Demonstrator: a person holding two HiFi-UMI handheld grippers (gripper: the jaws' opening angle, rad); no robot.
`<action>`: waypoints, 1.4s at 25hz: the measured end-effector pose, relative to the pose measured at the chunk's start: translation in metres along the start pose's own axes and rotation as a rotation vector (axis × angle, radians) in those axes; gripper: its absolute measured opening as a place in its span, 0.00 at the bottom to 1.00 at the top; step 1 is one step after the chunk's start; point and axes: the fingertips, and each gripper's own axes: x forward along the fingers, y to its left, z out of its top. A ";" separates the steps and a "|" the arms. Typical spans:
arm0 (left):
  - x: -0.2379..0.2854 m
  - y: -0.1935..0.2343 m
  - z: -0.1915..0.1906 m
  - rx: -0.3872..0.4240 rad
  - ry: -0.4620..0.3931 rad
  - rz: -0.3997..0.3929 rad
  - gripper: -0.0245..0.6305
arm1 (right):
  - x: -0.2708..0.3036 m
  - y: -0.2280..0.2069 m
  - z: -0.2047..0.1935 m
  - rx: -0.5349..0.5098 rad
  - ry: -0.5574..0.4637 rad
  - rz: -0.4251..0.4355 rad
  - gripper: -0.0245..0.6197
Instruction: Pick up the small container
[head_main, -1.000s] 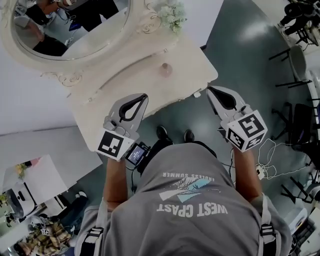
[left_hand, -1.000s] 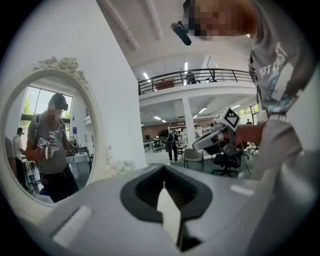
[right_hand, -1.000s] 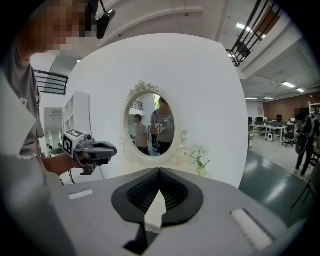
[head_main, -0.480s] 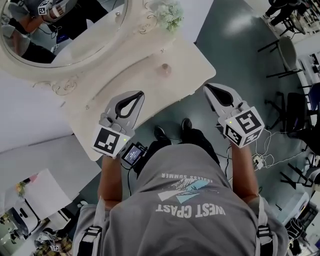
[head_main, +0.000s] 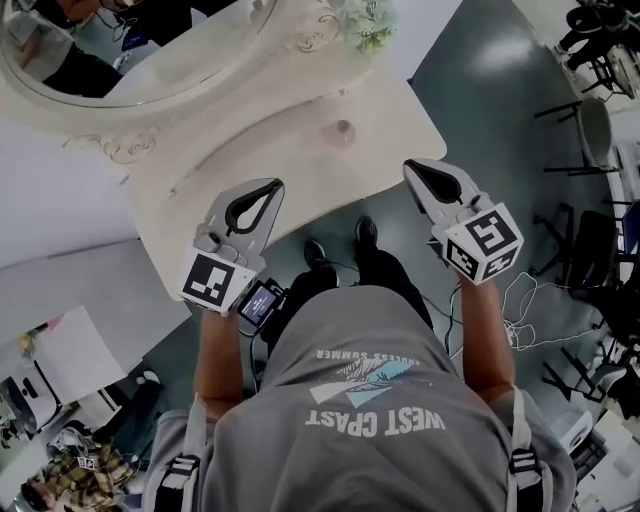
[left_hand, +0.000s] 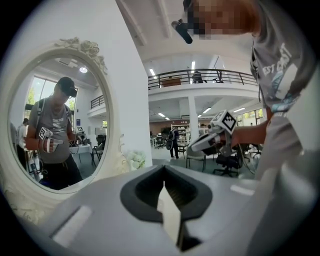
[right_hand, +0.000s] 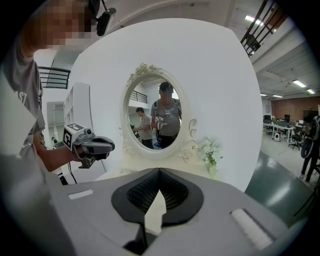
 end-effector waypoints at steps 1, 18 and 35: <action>0.002 0.000 0.000 -0.007 0.006 0.014 0.04 | 0.003 -0.004 -0.002 -0.002 0.005 0.015 0.04; 0.035 0.026 -0.042 -0.094 0.112 0.146 0.04 | 0.097 -0.047 -0.042 -0.015 0.085 0.212 0.04; 0.053 0.055 -0.118 -0.183 0.206 0.166 0.04 | 0.210 -0.053 -0.118 -0.015 0.204 0.310 0.06</action>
